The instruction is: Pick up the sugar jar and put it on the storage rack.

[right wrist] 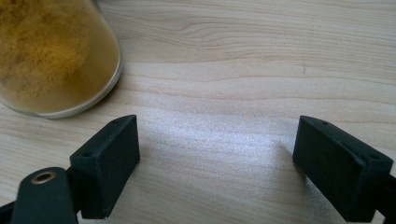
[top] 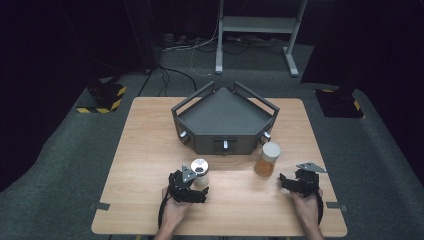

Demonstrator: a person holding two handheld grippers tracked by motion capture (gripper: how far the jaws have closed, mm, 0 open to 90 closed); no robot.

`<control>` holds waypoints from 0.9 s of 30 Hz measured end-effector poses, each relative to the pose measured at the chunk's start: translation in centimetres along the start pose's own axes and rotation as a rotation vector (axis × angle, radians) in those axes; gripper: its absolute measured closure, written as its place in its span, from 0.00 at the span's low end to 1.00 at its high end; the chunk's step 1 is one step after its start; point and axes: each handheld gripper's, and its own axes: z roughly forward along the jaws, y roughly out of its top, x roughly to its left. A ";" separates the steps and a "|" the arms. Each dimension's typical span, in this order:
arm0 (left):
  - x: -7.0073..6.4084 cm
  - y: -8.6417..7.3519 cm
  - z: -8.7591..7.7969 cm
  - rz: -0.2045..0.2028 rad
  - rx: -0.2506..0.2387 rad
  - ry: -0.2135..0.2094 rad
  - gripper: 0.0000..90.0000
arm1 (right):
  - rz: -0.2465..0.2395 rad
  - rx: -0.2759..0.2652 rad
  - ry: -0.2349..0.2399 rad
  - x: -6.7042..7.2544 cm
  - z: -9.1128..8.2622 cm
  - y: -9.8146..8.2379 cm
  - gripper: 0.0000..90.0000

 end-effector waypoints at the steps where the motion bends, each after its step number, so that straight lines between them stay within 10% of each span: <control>1: 0.0 0.1 0.1 -0.005 -0.005 0.001 0.06 | 0.000 0.000 0.000 0.0 0.0 0.0 0.16; 27: -1.1 1.0 2.1 -0.048 -0.038 0.042 0.30 | 0.001 -0.001 -0.001 0.0 0.0 0.0 0.16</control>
